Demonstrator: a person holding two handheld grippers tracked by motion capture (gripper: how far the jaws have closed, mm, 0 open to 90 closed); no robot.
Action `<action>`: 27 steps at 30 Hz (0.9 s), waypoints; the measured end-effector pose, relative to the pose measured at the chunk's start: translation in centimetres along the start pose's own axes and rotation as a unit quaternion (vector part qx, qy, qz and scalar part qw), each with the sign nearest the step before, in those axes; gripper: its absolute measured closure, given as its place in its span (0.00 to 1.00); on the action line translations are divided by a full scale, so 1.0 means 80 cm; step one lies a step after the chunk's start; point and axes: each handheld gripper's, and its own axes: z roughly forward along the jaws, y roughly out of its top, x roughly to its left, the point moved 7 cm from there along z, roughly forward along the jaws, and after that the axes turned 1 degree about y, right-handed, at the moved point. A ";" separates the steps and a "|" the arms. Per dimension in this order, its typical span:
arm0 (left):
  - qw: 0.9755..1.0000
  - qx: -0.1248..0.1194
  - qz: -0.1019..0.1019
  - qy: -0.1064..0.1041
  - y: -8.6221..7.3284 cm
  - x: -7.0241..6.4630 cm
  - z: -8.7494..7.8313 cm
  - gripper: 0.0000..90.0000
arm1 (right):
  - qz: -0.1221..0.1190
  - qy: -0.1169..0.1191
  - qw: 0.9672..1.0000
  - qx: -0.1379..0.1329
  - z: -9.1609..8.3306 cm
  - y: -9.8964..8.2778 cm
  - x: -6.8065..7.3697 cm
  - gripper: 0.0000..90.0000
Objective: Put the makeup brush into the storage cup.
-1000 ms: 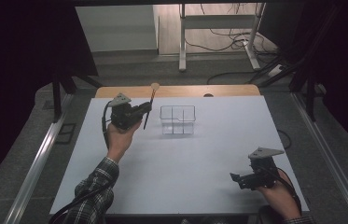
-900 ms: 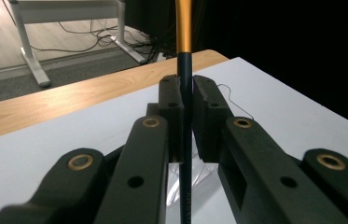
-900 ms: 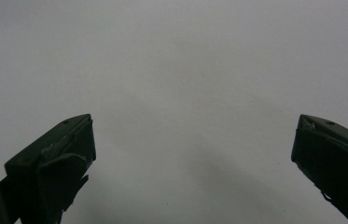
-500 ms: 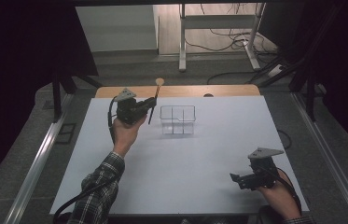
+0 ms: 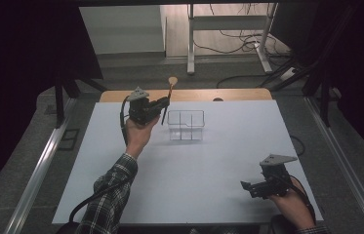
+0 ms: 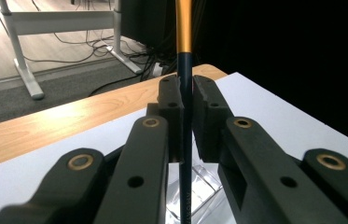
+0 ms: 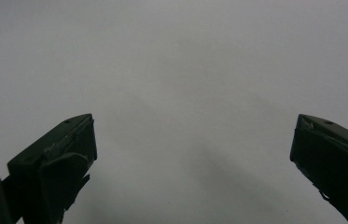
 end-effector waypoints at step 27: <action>1.000 0.000 0.005 0.003 0.011 -0.003 0.040 0.93 | -0.001 0.005 1.000 0.002 0.000 -0.001 0.001 0.01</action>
